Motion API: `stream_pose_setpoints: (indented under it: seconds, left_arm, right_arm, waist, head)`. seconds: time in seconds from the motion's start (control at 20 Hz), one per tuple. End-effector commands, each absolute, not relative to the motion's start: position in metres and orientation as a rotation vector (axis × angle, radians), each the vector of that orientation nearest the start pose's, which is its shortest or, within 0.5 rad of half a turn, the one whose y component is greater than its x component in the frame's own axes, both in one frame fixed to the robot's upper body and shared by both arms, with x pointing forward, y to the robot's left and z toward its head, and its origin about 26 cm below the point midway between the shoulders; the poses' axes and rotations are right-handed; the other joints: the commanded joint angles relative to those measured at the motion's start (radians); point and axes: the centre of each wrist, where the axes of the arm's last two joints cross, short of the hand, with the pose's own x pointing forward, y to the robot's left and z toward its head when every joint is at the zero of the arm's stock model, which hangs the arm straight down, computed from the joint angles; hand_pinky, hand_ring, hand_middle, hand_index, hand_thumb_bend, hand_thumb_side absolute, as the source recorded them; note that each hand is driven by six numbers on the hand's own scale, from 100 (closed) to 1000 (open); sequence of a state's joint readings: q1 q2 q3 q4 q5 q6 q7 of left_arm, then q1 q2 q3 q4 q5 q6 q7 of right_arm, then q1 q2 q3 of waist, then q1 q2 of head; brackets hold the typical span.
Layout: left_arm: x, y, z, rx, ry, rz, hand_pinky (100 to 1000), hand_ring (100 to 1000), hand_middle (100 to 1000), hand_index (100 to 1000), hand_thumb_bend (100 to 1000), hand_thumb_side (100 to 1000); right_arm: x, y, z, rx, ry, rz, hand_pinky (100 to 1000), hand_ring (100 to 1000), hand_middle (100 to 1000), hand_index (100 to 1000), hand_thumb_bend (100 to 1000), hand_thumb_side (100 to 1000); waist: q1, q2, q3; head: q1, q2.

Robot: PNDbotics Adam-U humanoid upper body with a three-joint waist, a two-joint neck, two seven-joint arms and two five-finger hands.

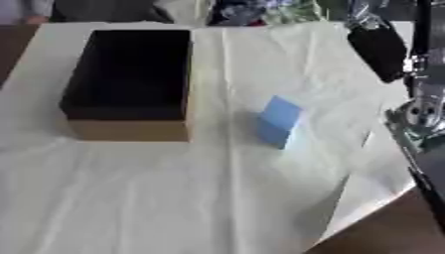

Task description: Pick up objects on the table and place them in the box.

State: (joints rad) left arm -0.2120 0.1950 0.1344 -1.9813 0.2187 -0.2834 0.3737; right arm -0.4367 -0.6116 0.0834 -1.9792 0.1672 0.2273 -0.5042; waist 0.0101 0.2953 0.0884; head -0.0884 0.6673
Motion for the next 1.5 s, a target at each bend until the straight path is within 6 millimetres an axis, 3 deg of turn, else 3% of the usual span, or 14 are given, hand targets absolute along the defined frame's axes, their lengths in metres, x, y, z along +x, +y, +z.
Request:
stream_pose_setpoints:
  seconds: [0.05,0.3,0.6,1.05,1.5]
  left_arm:
    - [0.29,0.288,0.179,0.14,-2.481,0.436,950,650,634,833,108,466]
    - [0.29,0.288,0.179,0.141,-2.479,0.429,950,650,633,832,107,466]
    - [0.29,0.288,0.179,0.141,-2.476,0.409,950,650,633,832,105,466]
    - [0.29,0.289,0.178,0.137,-2.474,0.385,949,650,633,832,105,465]
    - [0.29,0.289,0.178,0.134,-2.47,0.377,949,650,632,831,102,468]
  right_arm:
    - [0.303,-0.271,0.265,-0.897,-2.31,0.194,846,765,710,818,100,410]
    - [0.302,-0.272,0.272,-0.993,-2.2,0.303,847,784,733,829,100,417]
    - [0.3,-0.268,0.298,-1.128,-1.928,0.619,866,827,790,879,100,418]
    - [0.294,-0.258,0.331,-1.14,-1.584,0.962,910,889,847,909,100,520]
    - [0.291,-0.245,0.346,-1.028,-1.396,1.203,924,935,864,955,100,776]
  waist:
    - [-0.002,-0.02,-0.001]
    - [-0.006,-0.024,-0.005]
    - [-0.014,-0.033,-0.005]
    - [-0.022,-0.042,-0.003]
    - [-0.028,-0.043,0.0]
  head:
    - [0.003,0.001]
    - [0.005,0.001]
    - [0.003,0.005]
    - [0.002,0.005]
    - [-0.001,0.001]
